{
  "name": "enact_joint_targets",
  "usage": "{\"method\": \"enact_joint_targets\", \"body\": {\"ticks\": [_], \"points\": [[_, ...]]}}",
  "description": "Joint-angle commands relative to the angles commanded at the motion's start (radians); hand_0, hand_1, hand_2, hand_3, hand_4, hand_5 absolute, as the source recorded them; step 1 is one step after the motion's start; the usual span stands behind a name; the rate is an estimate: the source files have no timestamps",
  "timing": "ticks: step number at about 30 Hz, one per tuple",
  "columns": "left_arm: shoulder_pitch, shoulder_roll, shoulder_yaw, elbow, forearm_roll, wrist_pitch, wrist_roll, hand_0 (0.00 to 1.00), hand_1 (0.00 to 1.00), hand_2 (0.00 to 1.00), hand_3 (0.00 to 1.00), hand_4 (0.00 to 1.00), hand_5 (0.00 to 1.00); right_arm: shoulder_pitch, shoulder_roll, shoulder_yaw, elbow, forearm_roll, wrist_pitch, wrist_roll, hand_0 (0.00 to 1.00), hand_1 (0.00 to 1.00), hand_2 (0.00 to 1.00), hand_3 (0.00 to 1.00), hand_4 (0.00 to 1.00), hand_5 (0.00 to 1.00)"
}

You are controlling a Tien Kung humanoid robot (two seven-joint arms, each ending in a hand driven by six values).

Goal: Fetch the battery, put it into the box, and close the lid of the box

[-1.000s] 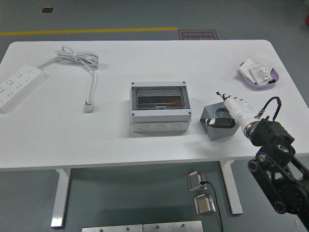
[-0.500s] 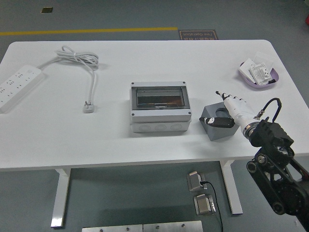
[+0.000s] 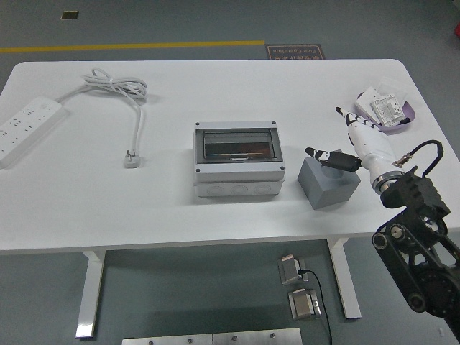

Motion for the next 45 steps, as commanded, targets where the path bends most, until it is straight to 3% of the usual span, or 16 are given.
{"method": "enact_joint_targets", "body": {"ticks": [5, 6, 9, 11, 12, 19, 23, 24, 29, 30, 32, 34, 40, 41, 42, 45], "points": [[0.001, 0.001, 0.001, 0.0, -0.002, 0.0, 0.002, 0.604, 0.635, 0.626, 0.635, 0.75, 0.082, -0.002, 0.0, -0.001, -0.021, 0.121, -0.129, 0.108, 0.998, 0.998, 0.998, 0.998, 0.998, 0.664], [0.001, 0.002, 0.002, 0.0, -0.002, 0.0, 0.002, 0.604, 0.634, 0.626, 0.634, 0.749, 0.083, -0.004, -0.001, -0.006, -0.025, 0.163, -0.157, 0.141, 0.998, 0.998, 0.998, 0.998, 0.998, 0.832], [0.002, 0.003, 0.001, 0.0, -0.001, 0.0, 0.003, 0.604, 0.634, 0.626, 0.634, 0.749, 0.083, -0.011, 0.001, -0.03, -0.032, 0.269, -0.217, 0.24, 0.998, 0.998, 0.998, 0.998, 0.998, 0.832], [0.003, 0.003, 0.001, 0.0, 0.0, 0.0, 0.003, 0.604, 0.634, 0.626, 0.634, 0.749, 0.083, -0.012, 0.002, -0.044, -0.034, 0.347, -0.21, 0.313, 0.998, 0.998, 0.998, 0.998, 0.998, 0.832], [0.003, 0.003, 0.0, 0.0, 0.001, 0.0, 0.003, 0.604, 0.635, 0.626, 0.634, 0.752, 0.085, -0.012, 0.002, -0.045, -0.035, 0.389, -0.2, 0.346, 0.998, 0.998, 0.998, 0.998, 0.998, 0.96], [0.001, 0.002, 0.0, 0.0, 0.003, 0.0, 0.001, 0.605, 0.635, 0.625, 0.635, 0.753, 0.087, -0.004, -0.002, 0.021, -0.031, 0.653, -0.101, 0.482, 0.998, 0.965, 0.95, 0.998, 0.998, 0.998], [0.003, 0.0, 0.001, 0.0, 0.002, 0.0, 0.002, 0.605, 0.635, 0.625, 0.635, 0.753, 0.087, -0.004, -0.001, 0.069, -0.034, 0.808, -0.086, 0.485, 0.998, 0.965, 0.95, 0.998, 0.998, 0.998], [0.004, -0.001, 0.002, 0.0, 0.002, 0.0, 0.002, 0.605, 0.635, 0.625, 0.635, 0.755, 0.089, -0.004, 0.0, 0.081, -0.034, 0.832, -0.1, 0.475, 0.998, 0.874, 0.842, 0.933, 0.998, 0.998], [0.005, -0.002, 0.005, 0.0, 0.004, 0.002, 0.004, 0.605, 0.635, 0.625, 0.635, 0.755, 0.089, 0.005, 0.007, 0.182, -0.02, 0.686, -0.244, 0.361, 0.998, 0.874, 0.842, 0.933, 0.998, 0.998], [0.005, -0.002, 0.005, 0.0, 0.005, 0.003, 0.005, 0.605, 0.634, 0.626, 0.635, 0.757, 0.089, 0.005, 0.01, 0.198, -0.02, 0.657, -0.272, 0.34, 0.967, 0.804, 0.796, 0.855, 0.998, 0.998], [0.006, -0.001, 0.007, 0.0, 0.005, 0.005, 0.007, 0.605, 0.634, 0.626, 0.635, 0.757, 0.089, 0.005, 0.015, 0.209, -0.029, 0.625, -0.317, 0.329, 0.967, 0.804, 0.796, 0.855, 0.998, 0.998], [0.007, -0.001, 0.009, 0.0, 0.004, 0.006, 0.008, 0.605, 0.634, 0.626, 0.635, 0.757, 0.089, 0.002, 0.019, 0.197, -0.05, 0.677, -0.3, 0.359, 0.967, 0.804, 0.796, 0.855, 0.998, 0.998], [0.008, 0.0, 0.014, 0.0, -0.001, 0.007, 0.01, 0.605, 0.635, 0.626, 0.635, 0.758, 0.088, -0.001, 0.012, 0.196, -0.063, 0.741, -0.147, 0.352, 0.954, 0.796, 0.801, 0.832, 0.984, 0.978], [0.007, 0.0, 0.014, 0.0, -0.002, 0.008, 0.01, 0.605, 0.635, 0.626, 0.635, 0.758, 0.088, 0.0, 0.014, 0.208, -0.053, 0.706, -0.144, 0.345, 0.954, 0.796, 0.801, 0.832, 0.984, 0.978], [0.007, 0.0, 0.015, 0.0, -0.002, 0.008, 0.01, 0.605, 0.635, 0.626, 0.636, 0.76, 0.09, 0.0, 0.015, 0.217, -0.048, 0.677, -0.151, 0.347, 0.863, 0.741, 0.762, 0.819, 0.925, 0.881], [0.006, -0.001, 0.015, 0.0, -0.002, 0.008, 0.01, 0.605, 0.635, 0.626, 0.636, 0.76, 0.09, -0.002, 0.02, 0.228, -0.045, 0.612, -0.203, 0.389, 0.863, 0.741, 0.762, 0.819, 0.925, 0.881]]}}
